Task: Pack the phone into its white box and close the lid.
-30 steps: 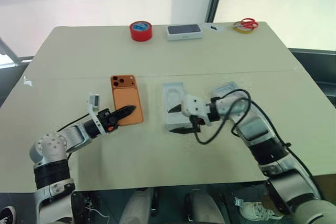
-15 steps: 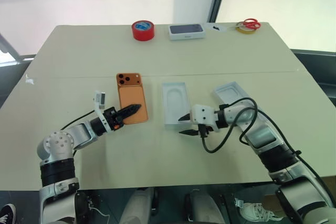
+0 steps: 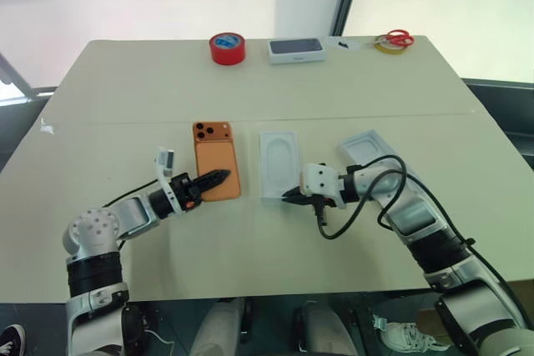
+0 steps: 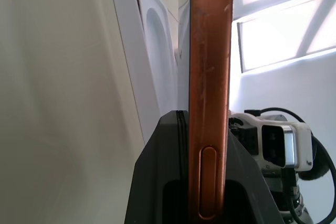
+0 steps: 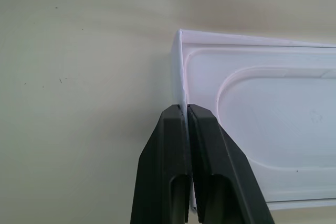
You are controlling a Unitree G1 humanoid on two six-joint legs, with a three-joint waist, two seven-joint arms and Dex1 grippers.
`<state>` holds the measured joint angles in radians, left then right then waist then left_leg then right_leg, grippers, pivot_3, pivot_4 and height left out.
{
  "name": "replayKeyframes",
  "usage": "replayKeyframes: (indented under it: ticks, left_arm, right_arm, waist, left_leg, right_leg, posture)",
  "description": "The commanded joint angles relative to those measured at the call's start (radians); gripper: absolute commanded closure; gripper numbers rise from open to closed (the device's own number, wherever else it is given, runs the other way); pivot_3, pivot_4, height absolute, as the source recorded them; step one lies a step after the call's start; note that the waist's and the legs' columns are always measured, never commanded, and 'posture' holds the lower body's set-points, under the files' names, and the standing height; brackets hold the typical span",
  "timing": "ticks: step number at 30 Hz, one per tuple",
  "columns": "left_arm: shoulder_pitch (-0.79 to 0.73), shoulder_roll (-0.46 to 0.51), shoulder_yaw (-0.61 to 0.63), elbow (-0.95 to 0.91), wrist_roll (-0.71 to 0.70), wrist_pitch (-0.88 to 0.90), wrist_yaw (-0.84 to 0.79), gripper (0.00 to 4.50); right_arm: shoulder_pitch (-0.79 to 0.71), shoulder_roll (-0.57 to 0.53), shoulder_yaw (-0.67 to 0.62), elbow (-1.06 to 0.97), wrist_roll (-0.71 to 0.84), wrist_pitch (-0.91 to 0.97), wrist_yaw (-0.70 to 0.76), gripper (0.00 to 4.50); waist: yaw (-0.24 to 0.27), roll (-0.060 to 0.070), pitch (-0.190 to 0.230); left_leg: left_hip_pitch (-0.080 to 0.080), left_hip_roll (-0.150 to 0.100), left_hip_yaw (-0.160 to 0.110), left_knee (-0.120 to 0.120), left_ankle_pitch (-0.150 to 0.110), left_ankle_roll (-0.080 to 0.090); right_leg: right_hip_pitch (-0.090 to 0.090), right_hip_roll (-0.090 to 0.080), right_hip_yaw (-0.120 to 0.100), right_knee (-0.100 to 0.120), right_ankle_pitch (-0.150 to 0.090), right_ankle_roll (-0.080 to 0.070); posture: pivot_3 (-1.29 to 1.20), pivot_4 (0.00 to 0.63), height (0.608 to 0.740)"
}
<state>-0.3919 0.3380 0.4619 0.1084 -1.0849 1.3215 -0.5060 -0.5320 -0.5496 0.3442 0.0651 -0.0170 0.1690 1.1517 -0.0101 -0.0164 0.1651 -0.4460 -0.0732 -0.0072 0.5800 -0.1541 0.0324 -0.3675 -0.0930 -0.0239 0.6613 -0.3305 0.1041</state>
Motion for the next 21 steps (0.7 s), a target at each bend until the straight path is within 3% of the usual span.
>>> replayKeyframes:
  ticks: [1, 7, 15, 18, 21]
  left_arm:
    - [-0.035, 0.021, 0.047, -0.02, -0.064, -0.001, 0.002, 4.5]
    - [-0.076, 0.024, 0.076, 0.004, -0.125, 0.023, 0.047, 4.5]
    - [-0.085, 0.004, 0.042, 0.001, -0.169, 0.049, 0.082, 4.5]
    - [-0.081, 0.005, 0.029, 0.004, -0.174, 0.057, 0.077, 4.5]
    - [-0.072, -0.007, 0.019, 0.006, -0.183, 0.07, 0.079, 4.5]
  right_arm:
    - [0.042, -0.009, 0.01, -0.131, 0.029, 0.053, 0.012, 4.44]
    - [0.124, -0.002, 0.043, -0.284, 0.027, 0.131, -0.017, 4.44]
    - [0.129, 0.015, 0.069, -0.317, 0.044, 0.201, -0.044, 4.44]
    - [0.126, 0.009, 0.05, -0.332, 0.081, 0.204, -0.03, 3.62]
    - [0.127, -0.005, 0.011, -0.37, 0.12, 0.178, -0.027, 2.17]
  waist:
    - [0.001, 0.0, 0.0]
    - [0.002, 0.0, 0.0]
    - [0.0, 0.0, 0.0]
    - [0.001, -0.001, 0.0]
    - [0.001, -0.001, 0.0]
  left_leg:
    - [0.0, 0.0, 0.0, 0.0, 0.0, 0.0]
    - [0.0, 0.0, 0.0, 0.001, 0.0, 0.0]
    - [0.0, 0.0, 0.0, 0.001, 0.0, 0.0]
    - [0.0, 0.0, 0.0, 0.001, 0.0, 0.0]
    - [0.0, 0.0, 0.0, 0.001, 0.0, 0.0]
  right_leg:
    - [0.0, 0.0, 0.0, 0.0, 0.0, 0.0]
    - [0.0, 0.0, 0.0, 0.0, 0.0, 0.0]
    - [0.0, 0.0, 0.0, 0.0, 0.0, 0.0]
    - [0.0, 0.0, 0.0, 0.0, 0.0, 0.0]
    - [0.0, 0.0, 0.0, 0.0, 0.0, 0.0]
  posture:
    - [0.0, 0.15, 0.738]
    - [0.0, 0.15, 0.738]
    - [0.0, 0.15, 0.738]
    - [0.0, 0.15, 0.738]
    - [0.0, 0.15, 0.738]
